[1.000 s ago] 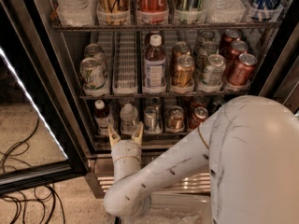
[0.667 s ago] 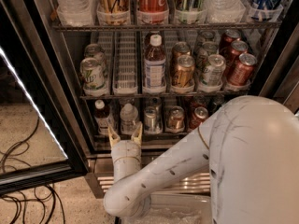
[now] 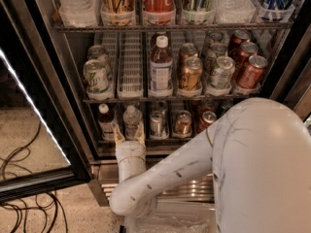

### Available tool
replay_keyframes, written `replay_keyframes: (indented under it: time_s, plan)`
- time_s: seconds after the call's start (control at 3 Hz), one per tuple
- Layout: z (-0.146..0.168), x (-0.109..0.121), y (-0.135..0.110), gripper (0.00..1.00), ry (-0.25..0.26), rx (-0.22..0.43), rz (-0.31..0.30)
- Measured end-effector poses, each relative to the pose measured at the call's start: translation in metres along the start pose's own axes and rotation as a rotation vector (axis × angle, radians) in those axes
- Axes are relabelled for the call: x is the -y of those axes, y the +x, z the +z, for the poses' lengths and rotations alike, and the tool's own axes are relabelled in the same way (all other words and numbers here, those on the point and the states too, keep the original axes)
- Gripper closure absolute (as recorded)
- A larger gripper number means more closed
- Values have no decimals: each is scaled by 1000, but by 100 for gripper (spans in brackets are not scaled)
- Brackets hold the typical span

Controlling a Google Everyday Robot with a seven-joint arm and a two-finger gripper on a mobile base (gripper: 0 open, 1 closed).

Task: Pick water bottle from bottom shelf of fridge

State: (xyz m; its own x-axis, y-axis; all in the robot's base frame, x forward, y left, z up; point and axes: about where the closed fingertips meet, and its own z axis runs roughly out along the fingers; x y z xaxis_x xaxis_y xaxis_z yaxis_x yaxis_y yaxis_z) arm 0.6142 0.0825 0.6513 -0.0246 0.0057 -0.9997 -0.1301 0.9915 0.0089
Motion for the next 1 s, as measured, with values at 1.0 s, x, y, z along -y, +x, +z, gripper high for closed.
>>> replay_keyframes:
  time_s: [1.0]
  plan:
    - [9,7,1,41,52,7,-42]
